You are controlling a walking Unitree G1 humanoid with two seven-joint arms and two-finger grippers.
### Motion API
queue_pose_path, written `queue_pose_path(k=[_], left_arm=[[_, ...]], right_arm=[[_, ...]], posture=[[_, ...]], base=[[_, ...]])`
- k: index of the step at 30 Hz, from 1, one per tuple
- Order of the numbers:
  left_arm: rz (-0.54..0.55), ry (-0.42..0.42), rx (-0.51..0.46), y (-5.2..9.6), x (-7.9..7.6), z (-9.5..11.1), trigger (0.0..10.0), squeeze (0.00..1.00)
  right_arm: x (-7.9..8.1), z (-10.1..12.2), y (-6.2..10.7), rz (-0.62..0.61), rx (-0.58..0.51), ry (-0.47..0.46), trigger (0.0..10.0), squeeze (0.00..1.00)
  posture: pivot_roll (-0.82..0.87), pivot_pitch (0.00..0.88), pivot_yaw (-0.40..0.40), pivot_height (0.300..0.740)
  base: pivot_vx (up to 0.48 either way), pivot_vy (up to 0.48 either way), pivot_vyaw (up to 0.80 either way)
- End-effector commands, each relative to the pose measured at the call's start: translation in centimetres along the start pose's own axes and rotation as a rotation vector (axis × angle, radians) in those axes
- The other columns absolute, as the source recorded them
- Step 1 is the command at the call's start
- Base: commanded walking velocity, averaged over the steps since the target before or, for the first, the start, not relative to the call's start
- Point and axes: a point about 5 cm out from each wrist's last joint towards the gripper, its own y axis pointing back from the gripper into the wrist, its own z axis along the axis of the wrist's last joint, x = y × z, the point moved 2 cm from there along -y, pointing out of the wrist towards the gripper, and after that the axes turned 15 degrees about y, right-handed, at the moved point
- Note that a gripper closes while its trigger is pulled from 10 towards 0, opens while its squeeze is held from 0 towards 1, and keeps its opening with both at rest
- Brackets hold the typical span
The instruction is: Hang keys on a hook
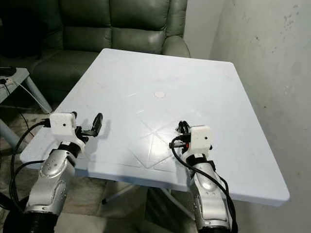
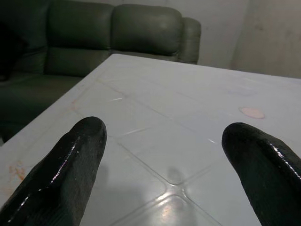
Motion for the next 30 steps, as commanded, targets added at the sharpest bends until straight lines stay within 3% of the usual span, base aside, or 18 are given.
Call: queue_pose_path(k=[1, 9, 28, 30], left_arm=[[0.008, -0.003, -0.02, -0.4, 0.1, 0.5, 10.0, 0.0], [0.013, -0.011, -0.009, -0.6, 0.4, 0.2, 10.0, 0.0], [0.039, -0.001, 0.013, -0.6, 0.6, -0.6, 10.0, 0.0], [0.041, 0.003, 0.014, -0.6, 0.6, -0.6, 10.0, 0.0]], right_arm=[[-0.3, 0.1, -0.3, -0.015, -0.003, 0.008, 10.0, 0.0], [-0.8, 0.3, -0.9, -0.025, -0.002, 0.044, 10.0, 0.0], [-0.9, -0.5, -0.4, -0.016, 0.029, 0.063, 10.0, 0.0], [-0.9, -0.5, -0.5, -0.016, 0.03, 0.065, 10.0, 0.0]], posture=[[0.03, 0.0, 0.004, 0.74], [0.02, 0.0, -0.003, 0.74], [0.02, 0.0, -0.011, 0.74], [0.02, 0.0, -0.012, 0.74]], base=[[0.0, 0.0, 0.0], [0.0, 0.0, 0.0], [0.0, 0.0, -0.78], [0.0, 0.48, -0.79]])
